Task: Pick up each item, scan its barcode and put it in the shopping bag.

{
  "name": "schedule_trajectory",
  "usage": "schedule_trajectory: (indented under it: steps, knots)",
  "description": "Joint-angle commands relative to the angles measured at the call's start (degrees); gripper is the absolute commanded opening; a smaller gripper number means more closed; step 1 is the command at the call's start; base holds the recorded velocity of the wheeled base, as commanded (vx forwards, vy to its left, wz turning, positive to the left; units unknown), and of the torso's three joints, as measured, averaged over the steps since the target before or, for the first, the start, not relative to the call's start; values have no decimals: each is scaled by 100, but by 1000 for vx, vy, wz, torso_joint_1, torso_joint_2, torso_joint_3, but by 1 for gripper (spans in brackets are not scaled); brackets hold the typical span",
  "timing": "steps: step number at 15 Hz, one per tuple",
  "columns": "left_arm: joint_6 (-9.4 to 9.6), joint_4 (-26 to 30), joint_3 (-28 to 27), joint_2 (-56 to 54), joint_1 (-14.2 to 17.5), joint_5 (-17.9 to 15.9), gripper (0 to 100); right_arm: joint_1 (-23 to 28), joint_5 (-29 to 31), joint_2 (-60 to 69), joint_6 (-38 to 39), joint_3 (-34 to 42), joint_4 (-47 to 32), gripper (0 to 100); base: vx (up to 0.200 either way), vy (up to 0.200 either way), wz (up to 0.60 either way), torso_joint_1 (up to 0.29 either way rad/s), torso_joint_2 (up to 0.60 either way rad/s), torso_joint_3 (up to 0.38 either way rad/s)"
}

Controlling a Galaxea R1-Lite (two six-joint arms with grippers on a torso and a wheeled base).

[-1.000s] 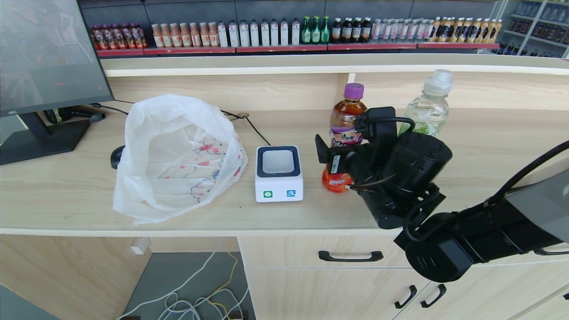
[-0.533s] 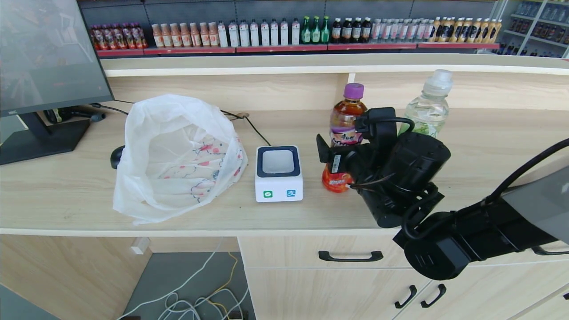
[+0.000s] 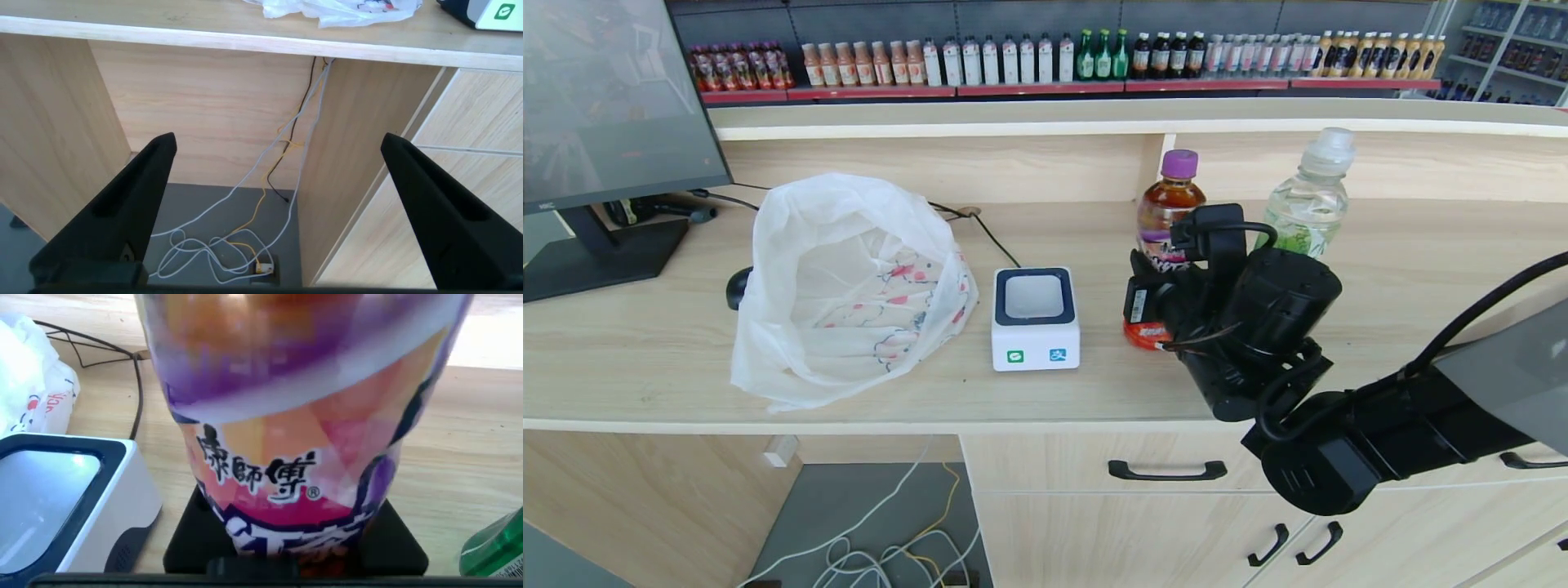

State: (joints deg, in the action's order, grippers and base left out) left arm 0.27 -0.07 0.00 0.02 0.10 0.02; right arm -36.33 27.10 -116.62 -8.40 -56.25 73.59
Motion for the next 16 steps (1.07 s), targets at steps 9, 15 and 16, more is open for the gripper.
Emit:
schedule_trajectory:
  steps: [9, 15, 16]
  knots:
    - [0, -1, 0, -2, -1, -2, 100, -6, -3, 113, -13, 17, 129, 0, 0, 0, 0, 0, 0, 0]
    - [0, -1, 0, -2, -1, 6, 100, -111, -3, 702, -39, 448, 129, 0, 0, 0, 0, 0, 0, 0]
    - [0, -1, 0, -2, -1, 6, 100, -164, -3, 877, -48, 615, 129, 0, 0, 0, 0, 0, 0, 0]
